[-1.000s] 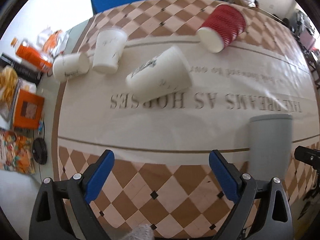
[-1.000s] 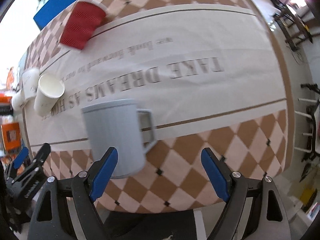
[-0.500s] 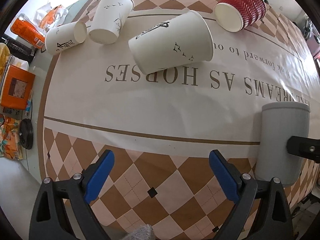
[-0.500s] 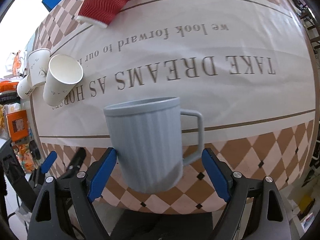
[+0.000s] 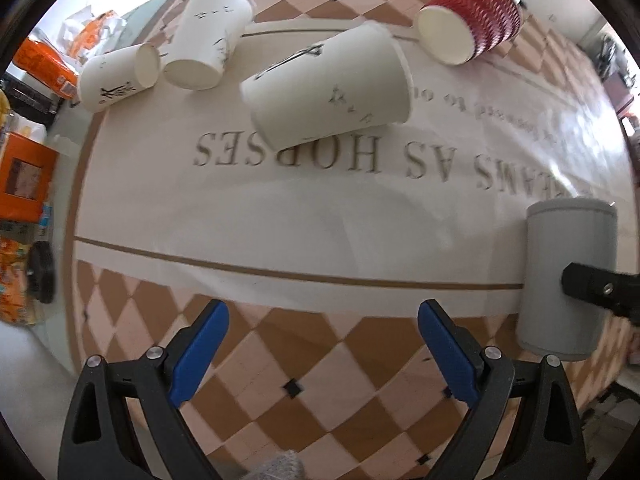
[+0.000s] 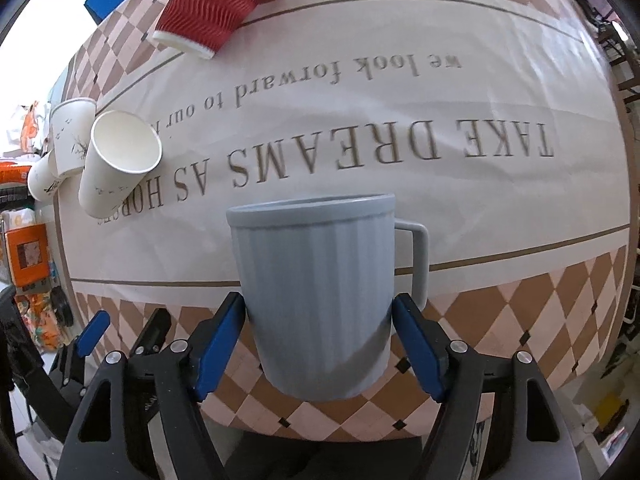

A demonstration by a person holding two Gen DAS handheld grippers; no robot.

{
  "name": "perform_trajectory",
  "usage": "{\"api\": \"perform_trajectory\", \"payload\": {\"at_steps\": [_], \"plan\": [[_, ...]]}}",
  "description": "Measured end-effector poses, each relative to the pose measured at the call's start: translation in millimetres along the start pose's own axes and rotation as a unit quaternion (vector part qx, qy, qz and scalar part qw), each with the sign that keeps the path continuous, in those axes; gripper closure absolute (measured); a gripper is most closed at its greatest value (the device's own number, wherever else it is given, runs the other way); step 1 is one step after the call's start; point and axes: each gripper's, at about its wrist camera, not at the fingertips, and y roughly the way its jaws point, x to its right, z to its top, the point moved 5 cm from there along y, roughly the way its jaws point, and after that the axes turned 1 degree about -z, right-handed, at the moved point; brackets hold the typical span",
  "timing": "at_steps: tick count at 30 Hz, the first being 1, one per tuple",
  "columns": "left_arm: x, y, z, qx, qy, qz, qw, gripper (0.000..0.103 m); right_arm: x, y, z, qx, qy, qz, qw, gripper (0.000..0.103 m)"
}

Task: Flip cup upright
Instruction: 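Grasp the upright grey mug with the right gripper while the left gripper releases it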

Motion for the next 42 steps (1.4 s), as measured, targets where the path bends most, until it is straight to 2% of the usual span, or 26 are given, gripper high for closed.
{"api": "perform_trajectory", "payload": {"at_steps": [2,5,12,17,20,22,25,33,35,38,40,41,42], "plan": [[5.0,-1.4,3.3,0.009,0.001,-0.013,0.9999,0.006,6.6,-4.7,-0.4,0.016,0.003,-0.005,1.0,0.026],[14.4,0.1,7.4,0.017,0.013,-0.016,0.9996,0.0,17.8,-11.6,0.0,0.045,0.008,-0.012,0.999,0.026],[33.9,3.4,16.8,0.029,0.035,0.005,0.999,0.0,41.3,-26.9,13.6,0.118,0.035,-0.006,0.992,0.027],[45.0,10.1,22.7,0.025,0.034,0.021,0.9989,0.0,44.1,-43.5,33.5,0.209,0.03,-0.01,0.977,0.028],[44.5,16.7,25.5,0.014,0.014,0.019,0.9996,0.0,42.5,-48.1,44.2,0.259,0.021,-0.012,0.966,0.03],[47.7,19.9,29.8,0.018,0.004,0.012,0.9998,0.0,39.9,-46.5,48.7,0.279,0.011,-0.017,0.96,0.03],[47.6,18.4,28.2,0.023,0.003,0.022,0.9995,0.0,37.8,-38.9,47.8,0.292,-0.001,-0.021,0.956,0.03],[46.0,21.1,20.7,0.021,0.004,0.039,0.999,0.0,33.3,-34.3,8.7,0.349,-0.054,-0.046,0.934,0.03],[45.2,22.0,16.0,0.017,0.005,0.043,0.9989,0.0,32.7,-33.2,3.9,0.347,-0.057,-0.049,0.935,0.03],[41.9,21.1,11.7,0.011,0.002,0.041,0.9991,0.0,34.6,-34.1,14.6,0.285,-0.043,-0.035,0.957,0.029],[38.9,23.5,9.0,0.004,0.003,0.044,0.999,0.0,36.4,-31.5,29.7,0.212,-0.033,-0.013,0.977,0.027],[37.8,23.5,8.9,0.001,0.003,0.045,0.999,0.0,36.6,-29.6,36.2,0.183,-0.032,-0.006,0.983,0.027],[35.8,23.1,8.9,-0.001,0.002,0.046,0.9989,0.0,35.7,-26.3,47.5,0.137,-0.035,-0.003,0.99,0.026]]}}
